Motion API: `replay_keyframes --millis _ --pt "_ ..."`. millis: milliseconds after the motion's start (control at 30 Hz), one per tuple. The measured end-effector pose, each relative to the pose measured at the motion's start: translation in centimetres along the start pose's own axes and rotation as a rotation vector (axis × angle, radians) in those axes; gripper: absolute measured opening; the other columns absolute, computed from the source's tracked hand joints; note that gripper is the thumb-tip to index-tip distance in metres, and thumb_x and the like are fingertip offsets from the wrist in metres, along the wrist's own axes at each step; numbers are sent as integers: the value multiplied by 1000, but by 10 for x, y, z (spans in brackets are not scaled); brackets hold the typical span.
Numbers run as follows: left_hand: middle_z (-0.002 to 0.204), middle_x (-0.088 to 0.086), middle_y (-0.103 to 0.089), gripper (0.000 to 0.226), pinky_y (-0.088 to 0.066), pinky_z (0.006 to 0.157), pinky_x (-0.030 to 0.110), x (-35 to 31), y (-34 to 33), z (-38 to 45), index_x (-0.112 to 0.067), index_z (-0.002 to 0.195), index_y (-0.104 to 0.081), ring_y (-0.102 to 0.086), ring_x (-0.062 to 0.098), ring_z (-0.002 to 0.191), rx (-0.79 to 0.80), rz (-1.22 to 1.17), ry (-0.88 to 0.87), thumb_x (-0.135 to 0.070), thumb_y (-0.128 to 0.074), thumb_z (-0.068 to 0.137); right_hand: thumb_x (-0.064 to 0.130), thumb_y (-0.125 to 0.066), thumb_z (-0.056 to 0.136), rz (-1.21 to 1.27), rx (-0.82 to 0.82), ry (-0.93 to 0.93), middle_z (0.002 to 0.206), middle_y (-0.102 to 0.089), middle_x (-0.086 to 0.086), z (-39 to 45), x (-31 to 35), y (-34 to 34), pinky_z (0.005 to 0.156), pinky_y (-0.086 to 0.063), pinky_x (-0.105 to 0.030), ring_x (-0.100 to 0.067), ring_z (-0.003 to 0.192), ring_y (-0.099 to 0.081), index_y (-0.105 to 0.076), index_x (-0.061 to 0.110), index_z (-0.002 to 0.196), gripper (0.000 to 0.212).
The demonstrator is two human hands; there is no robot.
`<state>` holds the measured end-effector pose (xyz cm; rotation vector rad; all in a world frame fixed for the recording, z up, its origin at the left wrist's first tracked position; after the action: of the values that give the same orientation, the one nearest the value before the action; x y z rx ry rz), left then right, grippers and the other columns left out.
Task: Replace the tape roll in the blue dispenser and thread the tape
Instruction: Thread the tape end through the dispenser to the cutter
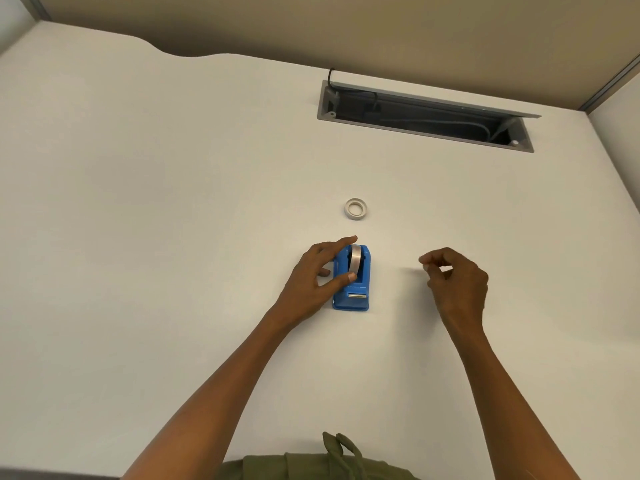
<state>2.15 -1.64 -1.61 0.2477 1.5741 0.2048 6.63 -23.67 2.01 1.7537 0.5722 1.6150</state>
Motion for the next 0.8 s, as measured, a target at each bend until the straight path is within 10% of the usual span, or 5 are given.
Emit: replay_keyframes --millis 167,533,700,800 --pt "124 -15 -48 42 -49 87 25 2 -2 1 -50 127 -44 -49 4 114 -21 -9 31 -38 -57 89 46 -58 85 -190 52 -42 52 -56 5 4 2 -2 56 -37 -28 -20 57 -55 -67 24 72 28" --pt "118 -18 -47 42 -44 85 17 1 -6 1 -55 130 -35 -45 2 114 -31 -2 58 -42 -48 93 9 -63 81 -162 131 57 79 -64 -1 13 13 -5 70 -44 -27 -18 72 -59 -72 17 96 19" --pt "119 -12 -48 38 -45 87 21 3 -7 1 -52 128 -42 -47 5 113 -45 17 38 -40 -49 92 57 -62 79 -318 113 -9 49 -57 4 13 13 -2 51 -35 -26 -18 52 -54 -70 10 65 49" --pt "118 -12 -47 37 -44 81 16 3 -7 2 -49 127 -45 -47 4 111 -53 11 57 -40 -50 92 53 -66 78 -331 99 7 64 -61 -2 13 16 -2 54 -34 -26 -19 61 -53 -71 12 77 41"
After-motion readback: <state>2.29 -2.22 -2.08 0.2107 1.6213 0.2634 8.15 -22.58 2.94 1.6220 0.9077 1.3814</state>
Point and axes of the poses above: each hand's wrist, its own z-axis towards the middle knuckle, its own y-axis out of the back of the hand, x = y × z, the point moved 3 cm from there along z, towards the middle knuckle
